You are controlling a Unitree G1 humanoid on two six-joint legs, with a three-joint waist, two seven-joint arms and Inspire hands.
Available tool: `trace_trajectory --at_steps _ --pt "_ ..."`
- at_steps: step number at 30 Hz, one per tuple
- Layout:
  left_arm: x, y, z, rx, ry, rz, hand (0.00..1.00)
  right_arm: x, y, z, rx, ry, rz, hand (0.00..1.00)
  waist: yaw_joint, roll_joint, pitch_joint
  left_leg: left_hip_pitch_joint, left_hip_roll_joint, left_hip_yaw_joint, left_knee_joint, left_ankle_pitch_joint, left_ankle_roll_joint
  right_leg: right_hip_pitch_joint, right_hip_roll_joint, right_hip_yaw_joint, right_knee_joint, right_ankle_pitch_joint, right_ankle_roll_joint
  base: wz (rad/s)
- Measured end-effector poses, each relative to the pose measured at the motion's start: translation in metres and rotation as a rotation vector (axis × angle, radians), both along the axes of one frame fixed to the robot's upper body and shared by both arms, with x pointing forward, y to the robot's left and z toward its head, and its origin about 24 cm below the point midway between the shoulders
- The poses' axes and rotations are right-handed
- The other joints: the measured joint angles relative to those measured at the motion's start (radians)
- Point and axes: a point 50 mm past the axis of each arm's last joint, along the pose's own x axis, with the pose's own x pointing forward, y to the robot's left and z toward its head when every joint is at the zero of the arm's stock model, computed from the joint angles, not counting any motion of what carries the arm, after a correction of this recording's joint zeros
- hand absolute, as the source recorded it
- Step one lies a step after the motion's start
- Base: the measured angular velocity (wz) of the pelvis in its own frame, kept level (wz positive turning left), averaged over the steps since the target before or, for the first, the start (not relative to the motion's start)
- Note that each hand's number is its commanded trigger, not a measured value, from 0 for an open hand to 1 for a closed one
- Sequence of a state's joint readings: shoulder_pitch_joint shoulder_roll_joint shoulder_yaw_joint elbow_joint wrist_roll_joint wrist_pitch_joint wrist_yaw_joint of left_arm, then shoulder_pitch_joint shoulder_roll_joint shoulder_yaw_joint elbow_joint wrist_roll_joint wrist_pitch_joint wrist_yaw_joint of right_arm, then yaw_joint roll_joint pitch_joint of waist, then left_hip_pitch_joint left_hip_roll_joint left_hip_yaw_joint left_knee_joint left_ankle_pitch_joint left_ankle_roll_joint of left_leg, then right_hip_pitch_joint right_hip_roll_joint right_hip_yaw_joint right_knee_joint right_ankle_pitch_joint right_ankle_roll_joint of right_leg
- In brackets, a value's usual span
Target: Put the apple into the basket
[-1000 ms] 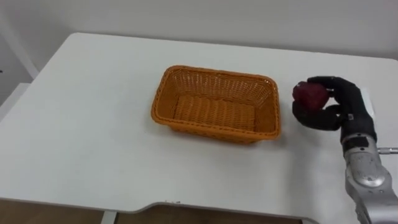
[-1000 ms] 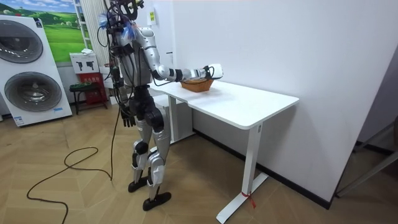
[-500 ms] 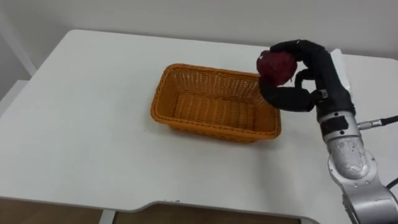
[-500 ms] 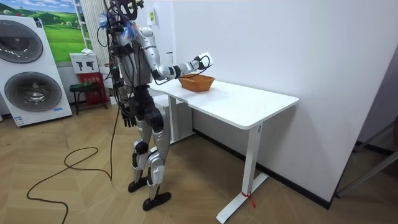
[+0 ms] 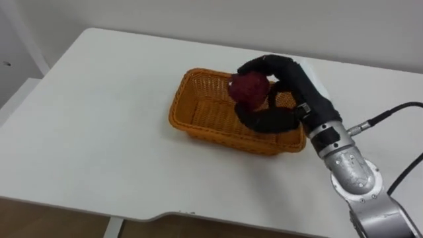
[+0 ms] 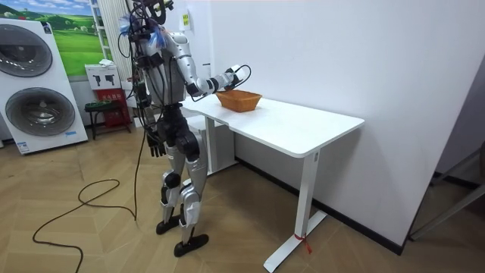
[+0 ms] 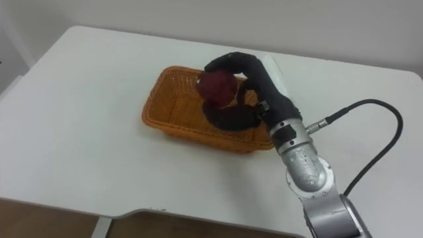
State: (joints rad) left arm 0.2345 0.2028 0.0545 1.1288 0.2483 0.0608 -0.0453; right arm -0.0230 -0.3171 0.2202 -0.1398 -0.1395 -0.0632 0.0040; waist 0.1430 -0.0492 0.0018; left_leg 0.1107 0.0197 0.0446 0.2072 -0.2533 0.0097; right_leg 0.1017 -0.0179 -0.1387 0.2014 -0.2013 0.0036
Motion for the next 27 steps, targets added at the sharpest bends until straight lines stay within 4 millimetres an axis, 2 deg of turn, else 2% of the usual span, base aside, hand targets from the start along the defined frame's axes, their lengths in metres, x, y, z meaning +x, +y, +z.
trace_trajectory --at_steps 7,16,18,23,27 --pt "0.003 -0.002 0.0 -0.002 -0.002 -0.022 0.0 0.0 0.0 0.0 -0.015 -0.004 -0.001 0.0 -0.001 0.01 0.0054 0.0 0.0 0.0 0.0 0.0 0.0 0.0 0.0 0.0 0.0 0.0 0.0 0.0" --pt "0.002 -0.002 -0.001 0.001 -0.001 -0.021 0.0 0.0 -0.001 0.0 -0.002 -0.004 -0.011 0.0 -0.003 0.011 0.0045 0.006 0.0 0.0 -0.001 0.0 0.0 0.004 0.001 0.0 -0.001 0.0 0.0 0.0" --pt "0.0 -0.002 -0.001 0.003 0.004 -0.019 0.0 0.001 -0.004 0.001 0.0 -0.015 -0.033 0.0 -0.014 0.009 0.0034 0.005 0.0 0.0 -0.001 0.0 0.0 0.005 0.001 -0.002 -0.003 0.0 0.0 0.0" --pt "-0.012 -0.001 0.0 0.009 0.026 -0.005 0.0 0.004 -0.025 0.011 0.02 -0.083 -0.167 0.0 -0.044 0.002 -0.0046 0.004 -0.001 -0.003 0.0 0.0 0.0 0.011 0.001 -0.005 -0.013 0.0 0.0 0.02" --pt "-0.019 -0.001 0.0 0.008 0.042 0.009 0.0 0.003 -0.053 0.022 0.088 -0.158 -0.335 0.0 -0.081 -0.001 -0.006 0.007 -0.001 -0.004 -0.001 0.0 0.0 0.014 0.001 -0.007 -0.015 0.0 0.0 0.0"
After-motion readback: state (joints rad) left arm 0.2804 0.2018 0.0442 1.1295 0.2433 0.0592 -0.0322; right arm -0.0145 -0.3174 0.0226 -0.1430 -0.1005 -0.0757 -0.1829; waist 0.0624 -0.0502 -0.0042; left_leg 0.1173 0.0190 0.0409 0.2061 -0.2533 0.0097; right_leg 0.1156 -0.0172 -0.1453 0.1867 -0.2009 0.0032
